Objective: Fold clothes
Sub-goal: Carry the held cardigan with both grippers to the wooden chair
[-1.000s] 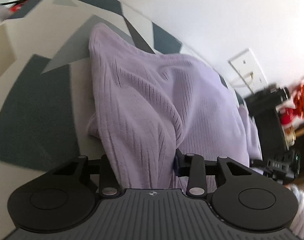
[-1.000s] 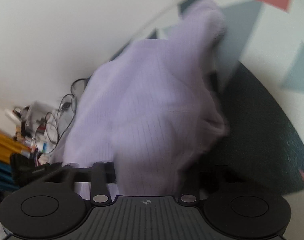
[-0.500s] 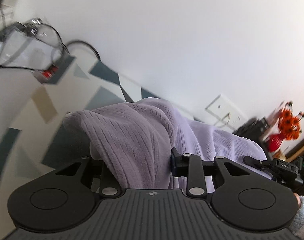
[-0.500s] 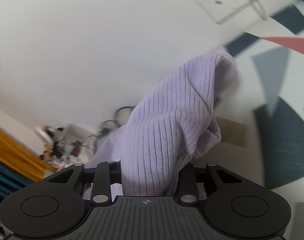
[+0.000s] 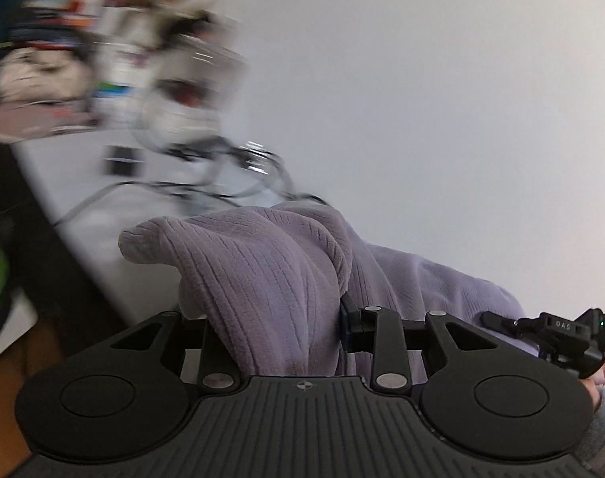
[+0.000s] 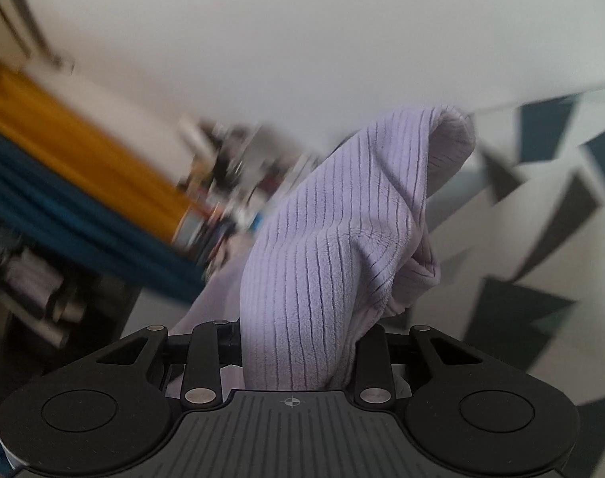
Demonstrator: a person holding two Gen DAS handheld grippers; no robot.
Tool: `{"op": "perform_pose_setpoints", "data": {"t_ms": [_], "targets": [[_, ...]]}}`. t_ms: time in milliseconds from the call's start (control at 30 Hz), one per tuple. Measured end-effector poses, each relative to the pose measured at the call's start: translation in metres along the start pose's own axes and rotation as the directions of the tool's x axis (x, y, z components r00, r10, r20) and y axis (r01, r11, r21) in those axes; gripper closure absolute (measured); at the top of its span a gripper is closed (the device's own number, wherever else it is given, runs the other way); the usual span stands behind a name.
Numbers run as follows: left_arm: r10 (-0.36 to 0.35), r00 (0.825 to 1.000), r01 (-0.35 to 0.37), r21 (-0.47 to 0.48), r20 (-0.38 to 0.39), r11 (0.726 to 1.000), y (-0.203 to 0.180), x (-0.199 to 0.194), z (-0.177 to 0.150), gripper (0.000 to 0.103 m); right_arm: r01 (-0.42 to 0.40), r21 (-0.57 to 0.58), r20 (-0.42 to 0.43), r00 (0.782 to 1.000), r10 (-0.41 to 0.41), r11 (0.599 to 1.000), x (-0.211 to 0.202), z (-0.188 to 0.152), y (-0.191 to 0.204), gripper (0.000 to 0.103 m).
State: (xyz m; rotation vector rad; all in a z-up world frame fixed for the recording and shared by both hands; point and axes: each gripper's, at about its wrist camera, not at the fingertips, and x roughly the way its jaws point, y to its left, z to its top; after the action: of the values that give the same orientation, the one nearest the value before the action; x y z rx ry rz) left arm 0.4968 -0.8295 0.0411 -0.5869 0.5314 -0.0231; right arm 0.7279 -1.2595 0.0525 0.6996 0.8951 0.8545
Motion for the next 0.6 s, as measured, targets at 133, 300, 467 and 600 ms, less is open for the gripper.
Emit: {"op": "perform_pose_setpoints", "data": {"t_ms": [133, 300, 467, 600], "targets": [[0.132, 0.988, -0.127, -0.066, 0.08, 0.99, 0.015, -0.057, -0.018, 0.07, -0.104, -0.067, -0.146, 0.985, 0.093, 0.992, 0.04, -0.009, 0.033, 0.074], [0.276, 0.947, -0.241, -0.2, 0.166, 0.95, 0.034, -0.126, -0.035, 0.07, -0.171, -0.049, -0.316, 0.937, 0.147, 0.984, 0.109, -0.036, 0.073, 0.074], [0.403, 0.883, -0.326, -0.302, 0.24, 0.896, 0.067, -0.201, -0.057, 0.07, -0.252, -0.095, -0.483, 0.857, 0.177, 0.963, 0.171, -0.082, 0.143, 0.074], [0.479, 0.837, -0.369, -0.374, 0.264, 0.851, 0.107, -0.268, -0.071, 0.07, -0.324, -0.122, -0.568, 0.798, 0.202, 0.938, 0.203, -0.138, 0.208, 0.074]]}}
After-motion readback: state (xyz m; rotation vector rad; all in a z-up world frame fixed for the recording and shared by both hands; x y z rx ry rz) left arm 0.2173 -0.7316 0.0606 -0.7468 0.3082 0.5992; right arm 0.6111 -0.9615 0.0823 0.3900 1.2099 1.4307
